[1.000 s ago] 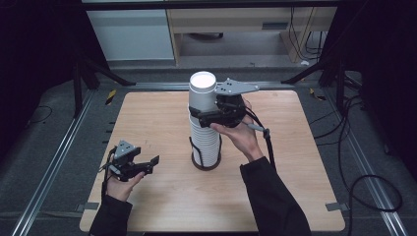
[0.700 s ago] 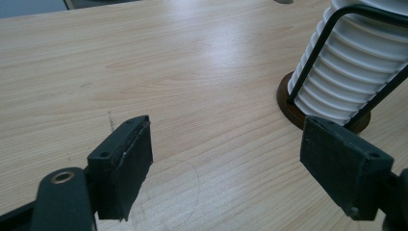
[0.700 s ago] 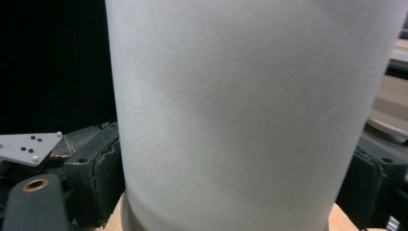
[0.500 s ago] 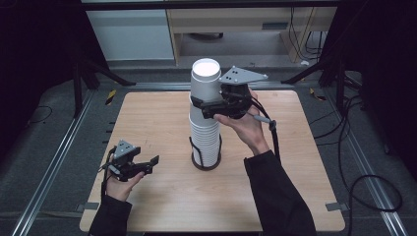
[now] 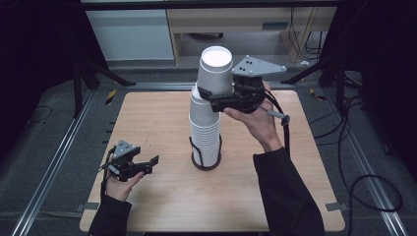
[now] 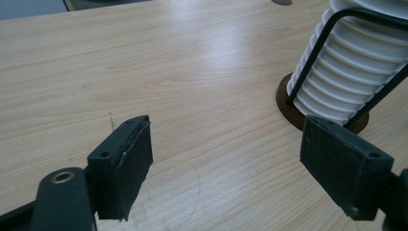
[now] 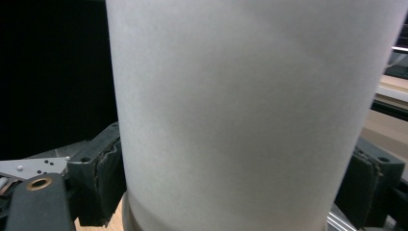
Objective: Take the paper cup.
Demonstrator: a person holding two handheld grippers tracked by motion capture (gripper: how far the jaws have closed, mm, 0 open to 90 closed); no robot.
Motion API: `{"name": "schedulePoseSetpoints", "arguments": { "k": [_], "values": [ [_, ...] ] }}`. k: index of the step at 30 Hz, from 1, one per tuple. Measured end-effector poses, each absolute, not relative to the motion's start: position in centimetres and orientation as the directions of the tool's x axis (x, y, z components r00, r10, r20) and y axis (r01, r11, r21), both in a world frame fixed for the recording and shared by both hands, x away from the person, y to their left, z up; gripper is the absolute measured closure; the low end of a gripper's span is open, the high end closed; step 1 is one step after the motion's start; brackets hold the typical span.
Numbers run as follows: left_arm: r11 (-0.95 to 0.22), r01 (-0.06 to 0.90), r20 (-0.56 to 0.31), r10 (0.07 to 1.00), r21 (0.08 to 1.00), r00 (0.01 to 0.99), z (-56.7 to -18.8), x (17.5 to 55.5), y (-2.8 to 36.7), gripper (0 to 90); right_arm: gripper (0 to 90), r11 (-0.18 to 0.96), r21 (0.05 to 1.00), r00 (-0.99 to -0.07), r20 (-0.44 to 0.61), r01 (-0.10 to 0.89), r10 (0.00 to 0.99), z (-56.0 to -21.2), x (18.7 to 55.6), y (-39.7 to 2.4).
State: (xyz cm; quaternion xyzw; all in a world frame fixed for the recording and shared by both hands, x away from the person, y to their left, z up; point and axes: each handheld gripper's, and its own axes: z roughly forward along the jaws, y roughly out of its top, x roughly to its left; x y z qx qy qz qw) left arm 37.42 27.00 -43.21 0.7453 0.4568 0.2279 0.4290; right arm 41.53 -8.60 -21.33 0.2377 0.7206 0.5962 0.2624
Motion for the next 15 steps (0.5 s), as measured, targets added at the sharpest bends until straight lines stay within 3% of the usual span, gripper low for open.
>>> {"name": "schedulePoseSetpoints", "arguments": {
  "k": [15],
  "values": [
    [-0.225,0.481,-0.047,0.870,0.847,0.491,-43.1,37.3,26.8,18.1,14.2,0.230,0.973,-0.709,-0.138,0.035,0.692,-21.9,39.4,-13.9]
  ]
}}
